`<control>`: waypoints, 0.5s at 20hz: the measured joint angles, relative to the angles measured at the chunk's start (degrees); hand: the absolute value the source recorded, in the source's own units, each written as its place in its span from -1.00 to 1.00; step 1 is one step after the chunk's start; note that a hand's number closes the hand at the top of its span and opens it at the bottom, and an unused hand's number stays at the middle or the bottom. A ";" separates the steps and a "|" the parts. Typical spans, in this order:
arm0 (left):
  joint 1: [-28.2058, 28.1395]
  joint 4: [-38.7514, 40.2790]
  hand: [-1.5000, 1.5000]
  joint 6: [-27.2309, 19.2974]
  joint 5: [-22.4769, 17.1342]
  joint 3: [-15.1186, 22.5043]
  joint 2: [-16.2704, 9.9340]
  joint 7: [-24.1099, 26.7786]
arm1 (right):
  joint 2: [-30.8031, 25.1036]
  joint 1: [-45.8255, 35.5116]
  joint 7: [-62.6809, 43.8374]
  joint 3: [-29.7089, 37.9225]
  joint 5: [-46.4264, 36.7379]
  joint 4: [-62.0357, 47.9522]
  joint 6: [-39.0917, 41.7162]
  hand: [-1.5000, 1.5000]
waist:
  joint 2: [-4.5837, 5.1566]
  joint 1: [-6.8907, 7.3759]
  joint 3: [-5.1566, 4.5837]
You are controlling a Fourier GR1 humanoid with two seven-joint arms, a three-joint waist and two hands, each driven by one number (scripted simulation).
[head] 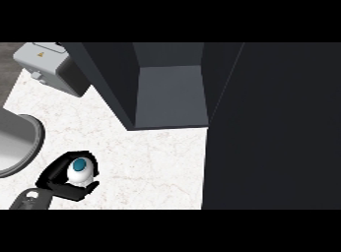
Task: Pick up the bottled water, place it into the cabinet and close the cabinet
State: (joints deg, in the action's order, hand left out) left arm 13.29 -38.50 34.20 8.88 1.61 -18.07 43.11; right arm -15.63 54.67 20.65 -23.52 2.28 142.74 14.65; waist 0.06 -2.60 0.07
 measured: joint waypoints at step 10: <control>-2.28 0.21 1.00 -21.22 -1.25 -4.48 6.78 9.63 | -0.97 2.26 1.92 0.39 -0.40 -0.03 -1.14 -1.00 | -0.49 1.37 0.51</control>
State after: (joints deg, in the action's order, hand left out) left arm 11.01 -38.29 12.99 7.63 -2.87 -11.28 52.74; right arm -16.59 56.94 22.57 -23.13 1.88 142.71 13.51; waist -0.43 -1.22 0.59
